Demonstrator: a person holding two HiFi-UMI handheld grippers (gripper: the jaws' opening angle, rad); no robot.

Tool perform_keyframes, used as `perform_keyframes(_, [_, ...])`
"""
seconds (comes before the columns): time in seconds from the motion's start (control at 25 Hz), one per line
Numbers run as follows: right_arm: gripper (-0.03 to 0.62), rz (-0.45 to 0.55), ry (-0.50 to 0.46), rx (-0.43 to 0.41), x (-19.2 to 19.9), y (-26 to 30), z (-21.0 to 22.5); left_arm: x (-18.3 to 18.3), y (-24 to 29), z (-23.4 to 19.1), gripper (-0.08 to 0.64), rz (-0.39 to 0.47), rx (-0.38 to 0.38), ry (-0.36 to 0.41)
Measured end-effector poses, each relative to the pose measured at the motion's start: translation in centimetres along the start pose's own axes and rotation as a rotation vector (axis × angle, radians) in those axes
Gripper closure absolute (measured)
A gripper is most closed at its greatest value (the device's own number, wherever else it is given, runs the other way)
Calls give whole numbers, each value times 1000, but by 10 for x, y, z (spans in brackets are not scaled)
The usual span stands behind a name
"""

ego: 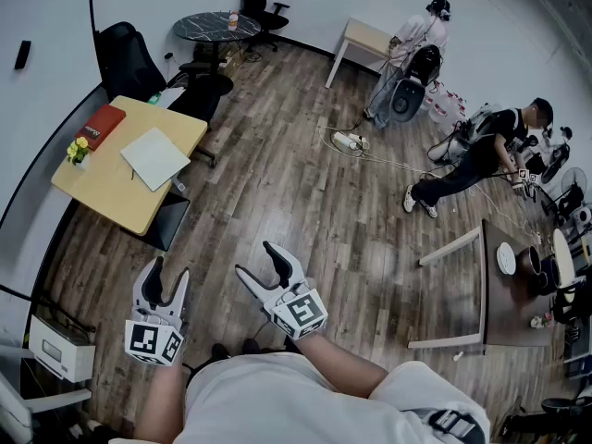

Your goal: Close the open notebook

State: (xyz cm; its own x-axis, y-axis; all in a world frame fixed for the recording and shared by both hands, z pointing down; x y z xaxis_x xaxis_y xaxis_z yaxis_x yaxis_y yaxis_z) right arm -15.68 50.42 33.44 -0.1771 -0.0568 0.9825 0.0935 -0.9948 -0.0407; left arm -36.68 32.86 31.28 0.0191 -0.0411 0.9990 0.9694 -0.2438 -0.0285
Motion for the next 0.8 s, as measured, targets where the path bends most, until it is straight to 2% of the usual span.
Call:
perform_keyframes(0.12, [267, 0, 3, -10, 0, 1, 4, -1, 0, 0, 331, 5, -3, 20])
perform_keyframes(0.32, [267, 53, 40, -41, -2, 5, 11, 4, 3, -2, 333, -17, 0, 31])
perform_keyframes(0.8, [267, -9, 66, -19, 8, -1, 14, 19, 13, 9, 336, -66, 74, 1])
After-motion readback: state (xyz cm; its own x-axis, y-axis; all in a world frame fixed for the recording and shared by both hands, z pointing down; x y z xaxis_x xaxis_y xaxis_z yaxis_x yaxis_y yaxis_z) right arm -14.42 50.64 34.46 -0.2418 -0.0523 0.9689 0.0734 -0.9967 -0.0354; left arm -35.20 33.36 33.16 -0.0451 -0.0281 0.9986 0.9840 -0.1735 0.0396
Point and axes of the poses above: the fingertips, and each gripper's own axes: y forward along the fingers, z to its right, x out of its underside, the point moved 10 cm from there along -y, backward along the fingers, and after that the axes turned 9 degrees about y, right-handed, at the moved point
